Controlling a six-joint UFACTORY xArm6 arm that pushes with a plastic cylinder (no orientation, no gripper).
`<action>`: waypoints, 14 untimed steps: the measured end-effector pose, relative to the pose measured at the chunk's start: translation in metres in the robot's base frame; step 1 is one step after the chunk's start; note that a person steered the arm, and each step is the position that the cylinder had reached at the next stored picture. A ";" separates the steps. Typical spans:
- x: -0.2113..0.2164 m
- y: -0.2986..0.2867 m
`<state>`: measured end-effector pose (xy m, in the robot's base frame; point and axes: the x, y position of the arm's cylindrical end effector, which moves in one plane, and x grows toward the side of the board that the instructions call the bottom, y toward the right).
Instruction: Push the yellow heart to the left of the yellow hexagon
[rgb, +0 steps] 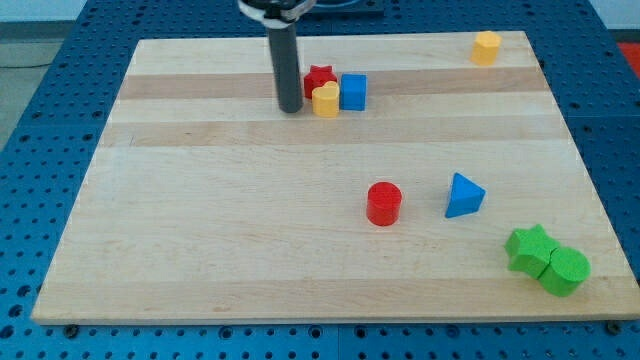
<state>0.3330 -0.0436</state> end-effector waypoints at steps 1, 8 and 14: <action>-0.001 0.041; 0.081 0.116; 0.032 0.146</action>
<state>0.3647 0.1021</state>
